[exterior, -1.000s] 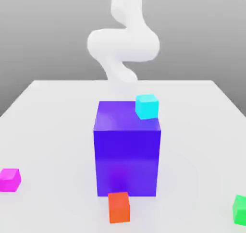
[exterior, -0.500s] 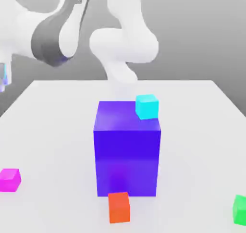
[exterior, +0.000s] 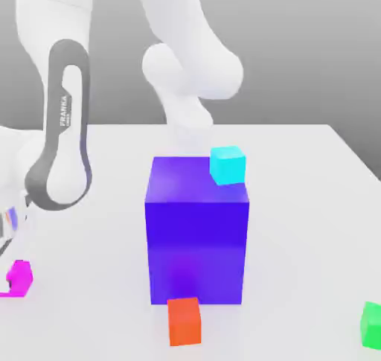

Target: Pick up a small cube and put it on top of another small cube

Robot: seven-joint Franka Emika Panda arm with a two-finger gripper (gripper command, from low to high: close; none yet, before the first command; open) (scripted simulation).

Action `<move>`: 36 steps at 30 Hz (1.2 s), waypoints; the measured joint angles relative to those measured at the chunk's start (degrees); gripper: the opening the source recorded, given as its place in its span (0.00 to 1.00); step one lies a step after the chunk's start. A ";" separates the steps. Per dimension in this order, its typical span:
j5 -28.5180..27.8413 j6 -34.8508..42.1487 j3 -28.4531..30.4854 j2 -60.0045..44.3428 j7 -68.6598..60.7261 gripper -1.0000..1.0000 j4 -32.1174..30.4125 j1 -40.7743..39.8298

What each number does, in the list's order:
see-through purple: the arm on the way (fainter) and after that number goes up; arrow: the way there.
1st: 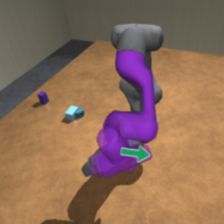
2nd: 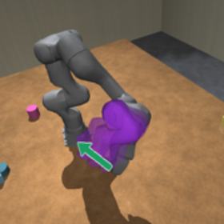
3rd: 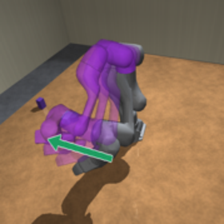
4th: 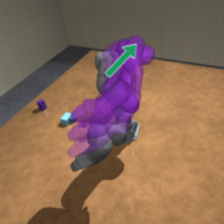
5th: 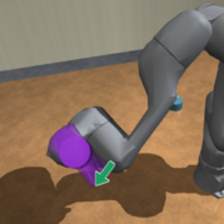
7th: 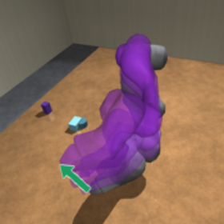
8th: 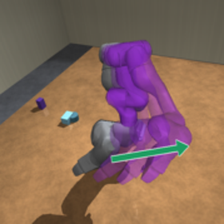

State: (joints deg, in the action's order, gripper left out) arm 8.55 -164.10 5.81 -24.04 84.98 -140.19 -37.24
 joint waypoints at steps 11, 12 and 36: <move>-6.49 9.46 -3.03 8.96 2.34 0.00 0.07 7.91; -7.34 10.05 -4.50 8.85 2.26 0.00 0.66 9.72; -27.38 13.89 -27.77 -1.57 3.60 1.00 12.68 47.76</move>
State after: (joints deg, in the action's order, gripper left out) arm -18.82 -150.21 -21.97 -25.61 88.58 -127.51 10.52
